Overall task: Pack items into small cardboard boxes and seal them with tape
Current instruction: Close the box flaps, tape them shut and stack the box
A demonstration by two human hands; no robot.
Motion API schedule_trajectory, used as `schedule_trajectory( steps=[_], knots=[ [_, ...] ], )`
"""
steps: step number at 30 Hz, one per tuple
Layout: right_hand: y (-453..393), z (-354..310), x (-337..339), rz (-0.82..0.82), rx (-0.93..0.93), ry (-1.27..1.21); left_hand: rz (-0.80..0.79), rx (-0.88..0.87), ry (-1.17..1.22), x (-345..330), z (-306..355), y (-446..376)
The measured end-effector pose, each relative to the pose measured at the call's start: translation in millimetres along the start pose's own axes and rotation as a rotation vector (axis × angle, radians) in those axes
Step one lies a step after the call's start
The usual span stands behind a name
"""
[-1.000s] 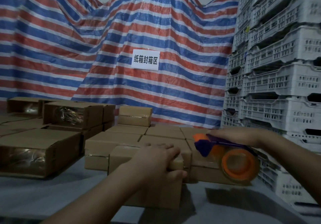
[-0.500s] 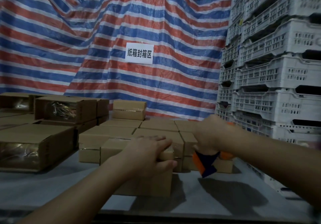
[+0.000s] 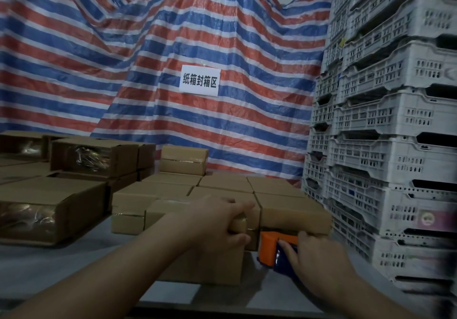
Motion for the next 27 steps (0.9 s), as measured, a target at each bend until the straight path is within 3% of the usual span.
schedule_trajectory(
  steps=[11, 15, 17, 22, 27],
  knots=[
    [-9, 0, 9, -0.089, 0.003, 0.006, -0.055, 0.024, -0.141, 5, 20, -7],
    [-15, -4, 31, 0.057, 0.013, 0.009, -0.067, 0.050, -0.164, 6, 24, -7],
    [-17, -13, 40, 0.091, 0.036, -0.213, -0.036, 0.057, -0.128, 5, 22, -6],
    [-24, -57, 46, -0.134, -0.120, -0.976, 0.083, 0.136, 0.264, 14, 0, 3],
    [-26, -86, 39, -0.295, -0.236, -1.247, 0.305, 0.244, 0.372, 33, -45, 35]
  ],
)
Point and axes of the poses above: each hand's wrist, its own y-axis away from the middle knuckle, its own x-axis out of the back of the hand, z = x × y, the point moved 6 cm from there along -y, towards the middle knuckle, and after that the axes turned 8 degrees about z, right-handed, at the moved point
